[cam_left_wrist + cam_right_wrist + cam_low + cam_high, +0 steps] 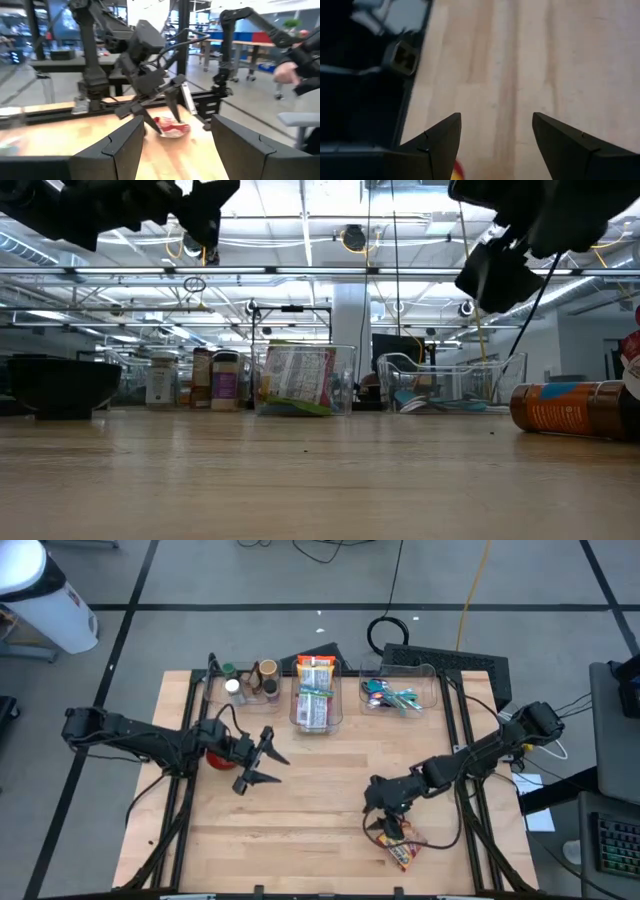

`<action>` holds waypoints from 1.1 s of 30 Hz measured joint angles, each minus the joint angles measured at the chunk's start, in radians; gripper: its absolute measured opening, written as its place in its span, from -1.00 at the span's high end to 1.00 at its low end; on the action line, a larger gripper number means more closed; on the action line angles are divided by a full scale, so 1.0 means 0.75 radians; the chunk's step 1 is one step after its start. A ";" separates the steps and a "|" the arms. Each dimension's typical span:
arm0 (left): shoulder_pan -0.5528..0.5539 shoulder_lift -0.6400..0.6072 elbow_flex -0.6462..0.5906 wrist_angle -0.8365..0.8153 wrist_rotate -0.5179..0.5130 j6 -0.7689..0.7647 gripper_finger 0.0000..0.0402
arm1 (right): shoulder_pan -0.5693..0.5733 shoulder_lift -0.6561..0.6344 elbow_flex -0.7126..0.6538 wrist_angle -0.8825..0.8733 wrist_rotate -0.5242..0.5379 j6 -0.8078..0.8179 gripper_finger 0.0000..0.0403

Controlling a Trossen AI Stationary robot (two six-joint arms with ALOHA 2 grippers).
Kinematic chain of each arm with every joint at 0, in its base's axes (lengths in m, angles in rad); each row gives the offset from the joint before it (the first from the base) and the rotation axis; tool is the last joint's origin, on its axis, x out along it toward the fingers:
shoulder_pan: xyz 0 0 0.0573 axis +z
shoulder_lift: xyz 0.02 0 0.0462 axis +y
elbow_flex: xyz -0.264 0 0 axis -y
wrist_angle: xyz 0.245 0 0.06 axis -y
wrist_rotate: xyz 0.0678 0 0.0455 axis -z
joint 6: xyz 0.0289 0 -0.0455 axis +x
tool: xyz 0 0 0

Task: Pick & Place Food Item
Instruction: Put the red noodle pack into the middle transparent bin

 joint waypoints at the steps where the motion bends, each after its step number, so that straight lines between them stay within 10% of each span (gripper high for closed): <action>1: -0.013 0.000 0.000 0.000 0.000 -0.013 -0.19 | -0.003 0.000 0.000 0.000 -0.038 -0.035 -0.18; 10: -0.100 0.000 0.000 0.081 -0.250 -0.151 -0.19 | -0.017 0.000 0.000 -0.167 -0.349 -0.215 -0.18; 23: -0.258 0.171 0.002 0.395 -0.458 -0.173 -0.19 | -0.015 0.004 0.000 -0.438 -0.349 -0.442 -0.15; 33: -0.447 0.468 0.043 0.666 -0.694 -0.235 -0.19 | -0.006 0.056 -0.052 -0.517 -0.347 -0.422 0.36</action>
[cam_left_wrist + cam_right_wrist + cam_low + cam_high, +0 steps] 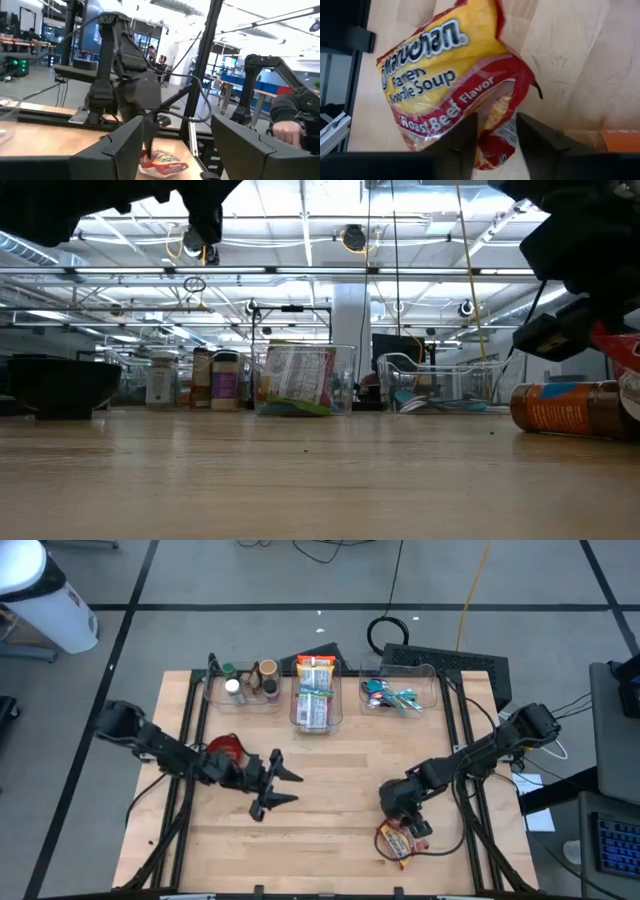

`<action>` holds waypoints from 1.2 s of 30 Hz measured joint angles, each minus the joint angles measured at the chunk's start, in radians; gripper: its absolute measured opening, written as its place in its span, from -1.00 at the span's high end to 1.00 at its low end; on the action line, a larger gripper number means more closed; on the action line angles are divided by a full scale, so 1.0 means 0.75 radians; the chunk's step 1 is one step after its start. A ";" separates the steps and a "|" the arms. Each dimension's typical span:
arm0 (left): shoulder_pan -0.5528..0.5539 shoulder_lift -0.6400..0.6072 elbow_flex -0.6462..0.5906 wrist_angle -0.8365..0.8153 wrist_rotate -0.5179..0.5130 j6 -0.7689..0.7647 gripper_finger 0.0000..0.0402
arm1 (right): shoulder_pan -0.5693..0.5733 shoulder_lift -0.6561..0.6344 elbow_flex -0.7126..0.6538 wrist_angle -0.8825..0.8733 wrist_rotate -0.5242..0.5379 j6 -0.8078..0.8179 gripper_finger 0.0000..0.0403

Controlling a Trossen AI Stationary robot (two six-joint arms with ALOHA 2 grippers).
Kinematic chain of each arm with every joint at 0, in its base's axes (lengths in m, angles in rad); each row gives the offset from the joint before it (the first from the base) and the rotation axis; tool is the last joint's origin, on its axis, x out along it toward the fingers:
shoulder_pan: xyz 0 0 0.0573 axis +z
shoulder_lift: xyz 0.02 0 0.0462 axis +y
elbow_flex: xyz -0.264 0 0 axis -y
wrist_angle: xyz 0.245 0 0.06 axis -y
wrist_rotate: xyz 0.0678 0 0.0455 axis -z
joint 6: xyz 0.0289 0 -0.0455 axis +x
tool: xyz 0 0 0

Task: Pick & Place Food Item
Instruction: Put the red noodle pack into the middle transparent bin

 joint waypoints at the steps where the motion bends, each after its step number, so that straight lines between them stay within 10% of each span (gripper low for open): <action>1: -0.015 0.027 0.021 0.003 -0.012 0.003 -0.19 | 0.000 0.000 -0.003 0.002 0.003 0.004 0.45; 7: -0.058 0.190 0.209 -0.028 -0.019 0.055 -0.19 | 0.000 -0.017 -0.004 0.054 0.004 0.040 0.96; 15: -0.046 0.324 0.469 -0.353 -0.035 0.090 -0.19 | -0.003 -0.101 0.004 0.145 0.201 0.065 0.99; 27: 0.009 0.331 1.034 -1.575 -0.295 0.057 -0.19 | -0.168 -0.262 0.076 0.149 0.491 -0.079 1.00; 36: 0.128 0.332 1.201 -1.795 -0.170 -0.037 -0.19 | -0.274 -0.271 0.077 0.376 0.607 -0.152 1.00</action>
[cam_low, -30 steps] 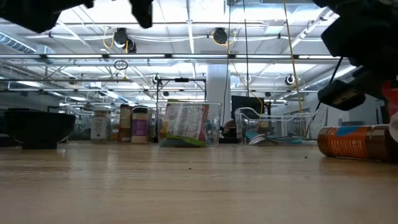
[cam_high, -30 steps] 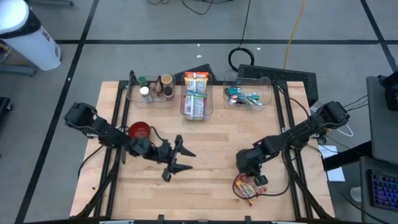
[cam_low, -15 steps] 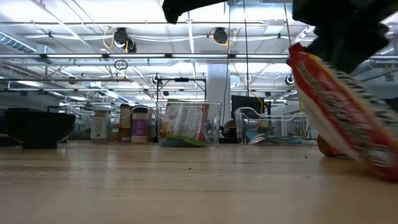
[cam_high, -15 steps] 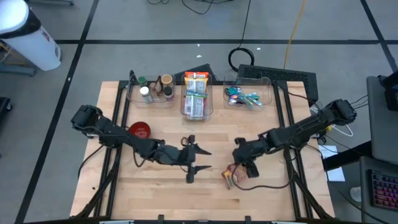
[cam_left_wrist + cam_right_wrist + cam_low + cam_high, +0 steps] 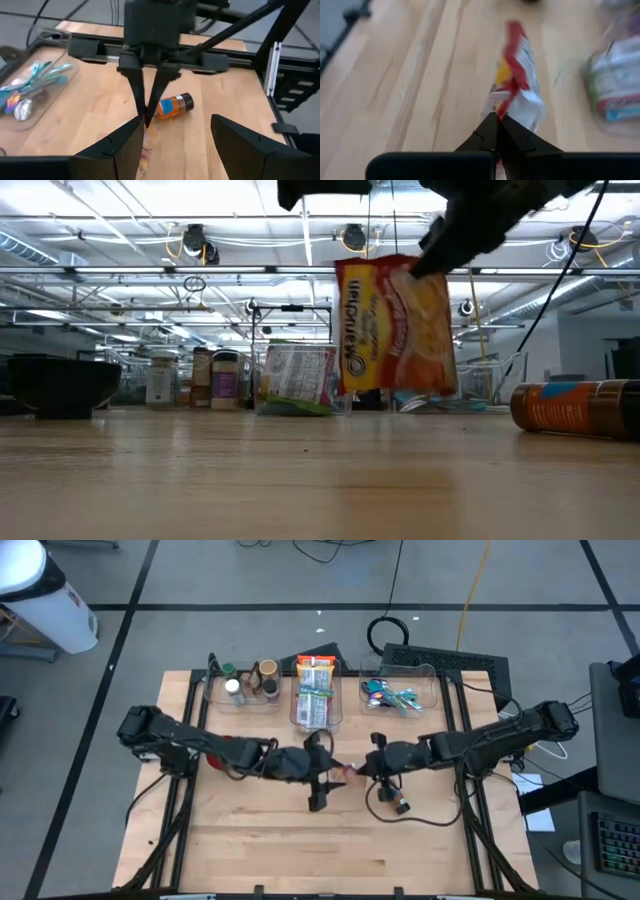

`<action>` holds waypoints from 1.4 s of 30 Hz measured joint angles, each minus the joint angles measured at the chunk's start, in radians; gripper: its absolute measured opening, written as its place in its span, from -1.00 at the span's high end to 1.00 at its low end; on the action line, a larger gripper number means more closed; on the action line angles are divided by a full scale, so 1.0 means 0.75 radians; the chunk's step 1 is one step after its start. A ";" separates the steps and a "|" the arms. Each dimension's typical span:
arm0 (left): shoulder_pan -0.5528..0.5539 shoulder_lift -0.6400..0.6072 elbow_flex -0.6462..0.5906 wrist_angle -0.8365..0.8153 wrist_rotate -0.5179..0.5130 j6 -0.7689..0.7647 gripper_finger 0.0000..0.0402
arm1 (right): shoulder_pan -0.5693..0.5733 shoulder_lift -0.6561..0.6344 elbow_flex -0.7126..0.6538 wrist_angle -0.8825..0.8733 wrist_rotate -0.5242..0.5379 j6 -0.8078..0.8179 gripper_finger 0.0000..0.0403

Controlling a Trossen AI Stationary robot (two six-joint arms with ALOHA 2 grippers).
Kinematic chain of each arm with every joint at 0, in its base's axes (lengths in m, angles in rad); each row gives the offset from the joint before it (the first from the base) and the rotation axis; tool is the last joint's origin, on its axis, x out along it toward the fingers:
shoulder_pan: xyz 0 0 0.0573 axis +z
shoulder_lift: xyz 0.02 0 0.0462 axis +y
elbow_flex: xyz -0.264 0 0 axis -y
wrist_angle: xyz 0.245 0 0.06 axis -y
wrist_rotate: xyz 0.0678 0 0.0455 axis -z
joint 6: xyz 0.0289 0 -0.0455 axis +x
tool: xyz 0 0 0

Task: Pick & Place Food Item
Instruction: Put the red noodle pack into the middle transparent bin

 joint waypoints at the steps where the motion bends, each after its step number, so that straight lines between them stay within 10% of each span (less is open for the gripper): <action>1: 0.016 0.000 0.000 -0.004 0.026 -0.008 -0.19 | -0.008 0.000 0.000 0.039 0.014 0.005 1.00; 20: 0.134 0.065 -0.001 -0.088 -0.029 0.289 -0.19 | -0.025 0.000 0.000 0.224 0.019 -0.045 1.00; 32: 0.247 0.112 -0.001 -0.051 0.279 0.316 -0.17 | -0.005 0.000 0.000 0.229 0.017 -0.055 1.00; 42: 0.266 0.129 -0.001 -0.035 0.337 0.350 0.47 | 0.018 -0.001 0.000 0.234 0.025 -0.044 1.00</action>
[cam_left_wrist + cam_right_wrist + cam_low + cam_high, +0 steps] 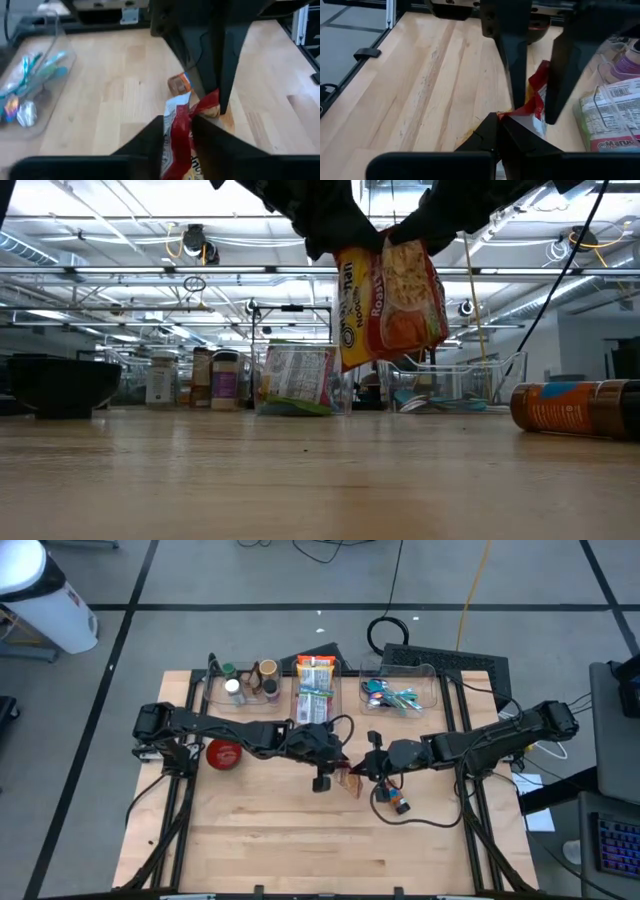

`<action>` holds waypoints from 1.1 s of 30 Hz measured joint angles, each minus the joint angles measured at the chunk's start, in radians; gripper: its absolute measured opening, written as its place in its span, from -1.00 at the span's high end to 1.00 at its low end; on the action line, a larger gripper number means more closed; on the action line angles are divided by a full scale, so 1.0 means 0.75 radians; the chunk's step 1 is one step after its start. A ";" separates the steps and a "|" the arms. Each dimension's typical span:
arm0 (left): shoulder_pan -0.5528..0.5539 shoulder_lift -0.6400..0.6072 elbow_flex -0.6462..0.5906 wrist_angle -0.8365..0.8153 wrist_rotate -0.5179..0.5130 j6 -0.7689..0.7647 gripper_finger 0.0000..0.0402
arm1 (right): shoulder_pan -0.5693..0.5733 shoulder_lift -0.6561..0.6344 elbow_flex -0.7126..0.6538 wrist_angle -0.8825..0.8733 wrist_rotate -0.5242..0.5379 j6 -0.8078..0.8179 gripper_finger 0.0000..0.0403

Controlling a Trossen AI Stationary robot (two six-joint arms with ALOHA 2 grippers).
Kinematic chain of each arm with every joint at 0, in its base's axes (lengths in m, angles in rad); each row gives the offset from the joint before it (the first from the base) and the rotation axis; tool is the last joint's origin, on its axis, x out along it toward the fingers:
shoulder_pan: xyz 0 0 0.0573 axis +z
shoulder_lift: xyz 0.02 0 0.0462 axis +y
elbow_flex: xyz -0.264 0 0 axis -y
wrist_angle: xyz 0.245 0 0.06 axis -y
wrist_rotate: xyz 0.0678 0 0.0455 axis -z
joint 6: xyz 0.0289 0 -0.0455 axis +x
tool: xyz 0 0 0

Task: Pick & Place Food Item
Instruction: Put the red noodle pack into the middle transparent bin

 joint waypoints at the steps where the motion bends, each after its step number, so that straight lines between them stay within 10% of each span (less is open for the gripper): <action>1: 0.000 -0.001 -0.001 0.006 0.001 0.015 0.56 | 0.000 -0.001 0.000 0.003 0.001 0.003 1.00; 6: -0.001 -0.001 0.000 0.004 0.003 0.078 0.95 | 0.000 -0.001 0.000 0.008 0.005 0.003 1.00; 15: 0.000 -0.004 0.000 -0.022 0.002 0.167 0.98 | 0.000 0.001 0.000 0.059 0.012 -0.015 0.93; 33: 0.286 -0.314 -0.001 -0.397 -0.012 0.184 0.99 | -0.172 -0.001 0.002 0.099 0.208 -0.005 -0.04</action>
